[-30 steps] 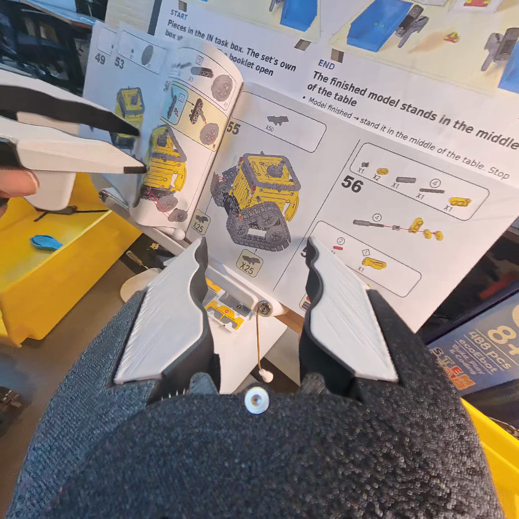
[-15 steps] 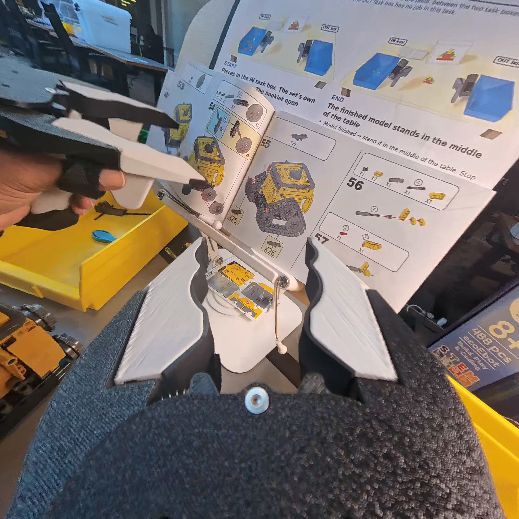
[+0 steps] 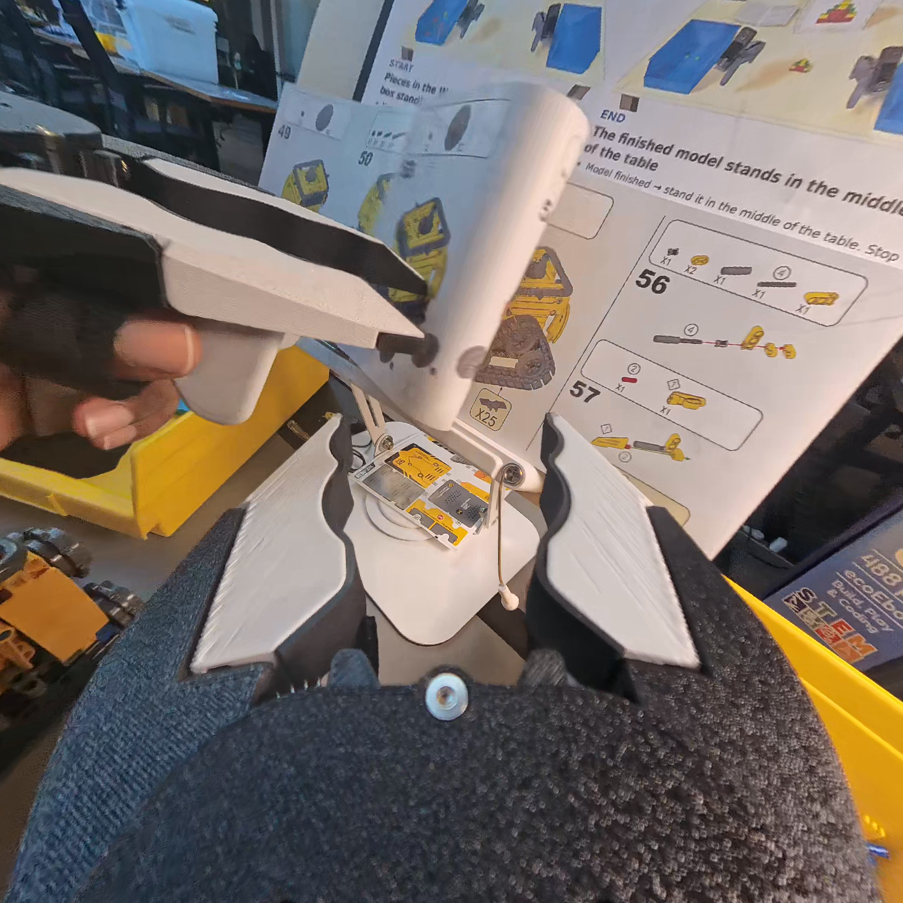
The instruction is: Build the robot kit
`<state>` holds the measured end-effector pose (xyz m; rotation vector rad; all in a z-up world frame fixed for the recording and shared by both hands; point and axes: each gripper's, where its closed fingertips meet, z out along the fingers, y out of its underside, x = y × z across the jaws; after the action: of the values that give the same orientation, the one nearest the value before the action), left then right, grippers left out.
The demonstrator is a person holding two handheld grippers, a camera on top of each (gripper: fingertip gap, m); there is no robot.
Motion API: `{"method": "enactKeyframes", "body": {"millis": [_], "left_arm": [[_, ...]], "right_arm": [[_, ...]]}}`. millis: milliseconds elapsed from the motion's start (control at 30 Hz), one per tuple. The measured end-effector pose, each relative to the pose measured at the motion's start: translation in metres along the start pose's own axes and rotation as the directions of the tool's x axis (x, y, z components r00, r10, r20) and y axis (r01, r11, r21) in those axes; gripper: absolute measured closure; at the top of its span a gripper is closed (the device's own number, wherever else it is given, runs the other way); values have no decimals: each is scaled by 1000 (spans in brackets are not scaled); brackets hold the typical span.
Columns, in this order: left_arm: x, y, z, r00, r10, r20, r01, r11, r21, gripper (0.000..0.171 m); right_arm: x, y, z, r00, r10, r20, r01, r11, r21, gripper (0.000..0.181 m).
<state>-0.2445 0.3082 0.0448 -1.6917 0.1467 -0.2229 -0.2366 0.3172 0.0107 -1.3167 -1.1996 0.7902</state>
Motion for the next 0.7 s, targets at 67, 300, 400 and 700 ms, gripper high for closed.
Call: {"method": "enactKeyframes", "body": {"millis": [67, 300, 400, 700], "left_arm": [[14, -6, 3, 996, -31, -81, 33, 999, 25, 114], [18, -30, -31, 984, -29, -176, 53, 989, 134, 113], [2, -37, -60, 993, -17, -120, 41, 978, 204, 118], [-56, 3, -73, 996, 38, 82, -43, 998, 53, 116]], "right_arm": [[-2, 5, 11, 1000, -15, -13, 14, 1000, -20, 98], [25, -9, 29, 987, -32, -159, 36, 999, 24, 125], [39, -15, 24, 982, 14, -187, -3, 998, 58, 132], [60, -11, 9, 977, 65, -205, -54, 997, 60, 132]]}}
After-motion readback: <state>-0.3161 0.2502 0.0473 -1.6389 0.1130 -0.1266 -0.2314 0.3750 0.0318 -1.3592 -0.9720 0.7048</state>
